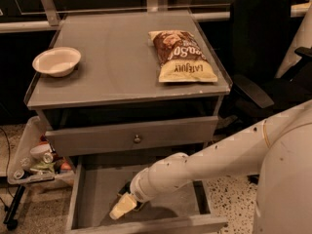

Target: Pick sponge from middle drawer and place on counter

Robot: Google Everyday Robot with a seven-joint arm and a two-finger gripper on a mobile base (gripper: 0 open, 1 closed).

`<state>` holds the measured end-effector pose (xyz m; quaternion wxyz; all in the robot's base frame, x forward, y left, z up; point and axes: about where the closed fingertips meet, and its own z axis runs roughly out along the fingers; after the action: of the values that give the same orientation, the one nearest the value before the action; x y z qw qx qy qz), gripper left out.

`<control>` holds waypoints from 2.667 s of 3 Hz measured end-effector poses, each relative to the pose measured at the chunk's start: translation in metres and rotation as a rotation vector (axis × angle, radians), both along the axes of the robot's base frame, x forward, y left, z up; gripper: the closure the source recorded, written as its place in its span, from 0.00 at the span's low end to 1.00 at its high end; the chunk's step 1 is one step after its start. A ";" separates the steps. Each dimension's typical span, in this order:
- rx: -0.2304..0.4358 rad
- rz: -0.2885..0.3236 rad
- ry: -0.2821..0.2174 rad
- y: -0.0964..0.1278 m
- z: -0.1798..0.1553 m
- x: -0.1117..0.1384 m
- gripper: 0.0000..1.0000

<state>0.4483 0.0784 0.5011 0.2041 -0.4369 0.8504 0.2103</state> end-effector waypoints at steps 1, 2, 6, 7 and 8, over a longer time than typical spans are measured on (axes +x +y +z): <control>0.003 -0.002 0.012 -0.003 -0.025 0.005 0.00; -0.002 -0.021 -0.010 -0.012 -0.046 0.019 0.00; -0.003 -0.093 -0.085 -0.015 -0.089 0.046 0.00; 0.007 -0.079 -0.088 -0.004 -0.098 0.044 0.00; 0.013 -0.046 -0.093 0.012 -0.106 0.046 0.00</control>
Offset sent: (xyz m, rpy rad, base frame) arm 0.0381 -0.0237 -0.0731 -0.0077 -0.0452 -0.0544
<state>0.4941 0.0904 0.3950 0.2508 -0.4253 0.8485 0.1904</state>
